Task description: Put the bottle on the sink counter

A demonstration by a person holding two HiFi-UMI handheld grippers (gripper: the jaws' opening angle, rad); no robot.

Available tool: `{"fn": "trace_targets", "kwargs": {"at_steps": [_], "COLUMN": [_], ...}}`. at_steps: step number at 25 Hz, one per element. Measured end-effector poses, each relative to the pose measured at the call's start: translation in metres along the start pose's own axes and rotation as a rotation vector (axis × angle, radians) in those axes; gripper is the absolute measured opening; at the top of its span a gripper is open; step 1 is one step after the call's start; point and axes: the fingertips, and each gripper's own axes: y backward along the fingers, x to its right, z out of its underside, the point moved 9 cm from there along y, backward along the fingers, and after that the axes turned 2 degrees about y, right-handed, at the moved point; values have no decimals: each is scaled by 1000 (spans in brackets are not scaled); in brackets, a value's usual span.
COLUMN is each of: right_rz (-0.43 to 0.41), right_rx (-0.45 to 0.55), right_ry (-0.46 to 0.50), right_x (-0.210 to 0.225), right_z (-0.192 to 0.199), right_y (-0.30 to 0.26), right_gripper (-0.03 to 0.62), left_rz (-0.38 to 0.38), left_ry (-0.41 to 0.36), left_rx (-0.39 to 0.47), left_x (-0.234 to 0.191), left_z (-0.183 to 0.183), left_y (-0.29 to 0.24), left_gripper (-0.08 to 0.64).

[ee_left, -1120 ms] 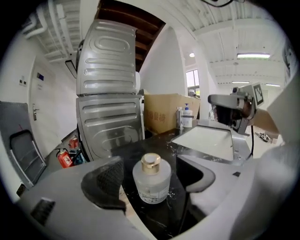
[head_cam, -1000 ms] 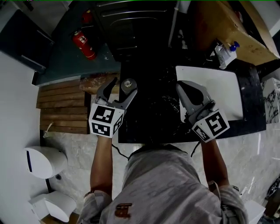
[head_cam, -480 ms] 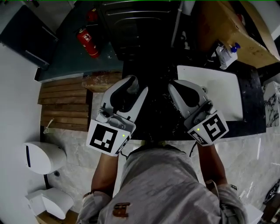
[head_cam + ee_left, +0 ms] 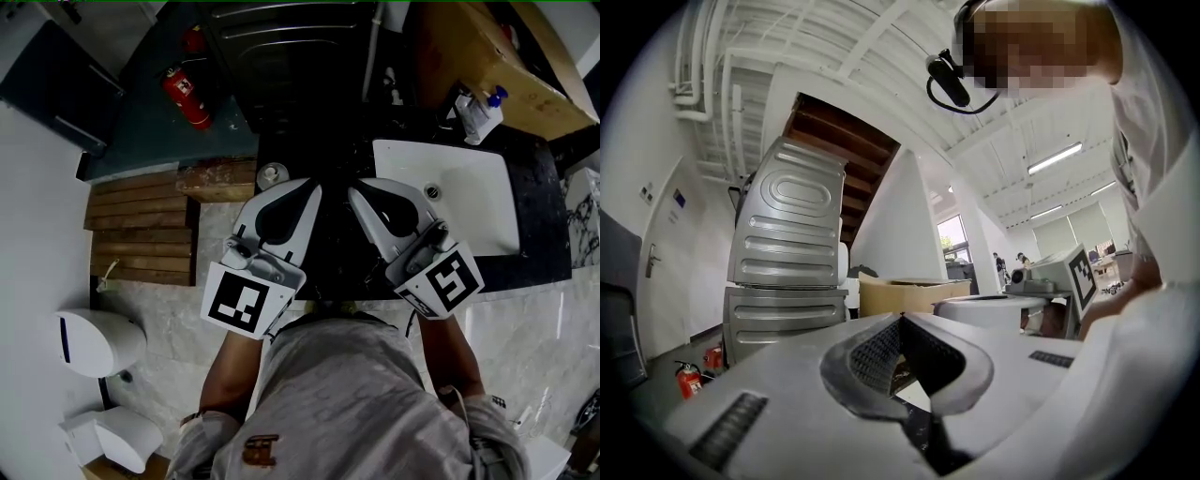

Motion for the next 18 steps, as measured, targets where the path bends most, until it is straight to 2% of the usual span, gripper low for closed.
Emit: {"fn": "trace_targets", "kwargs": {"at_steps": [18], "right_rz": [23], "right_rx": [-15], "right_ry": [24], "right_x": [2], "right_z": [-3], "right_y": [14], "right_gripper": [0], "left_rz": [23], "left_ry": [19], "left_rx": [2], "left_x": [10], "left_z": [1], "left_y": [-9], "left_gripper": [2]}}
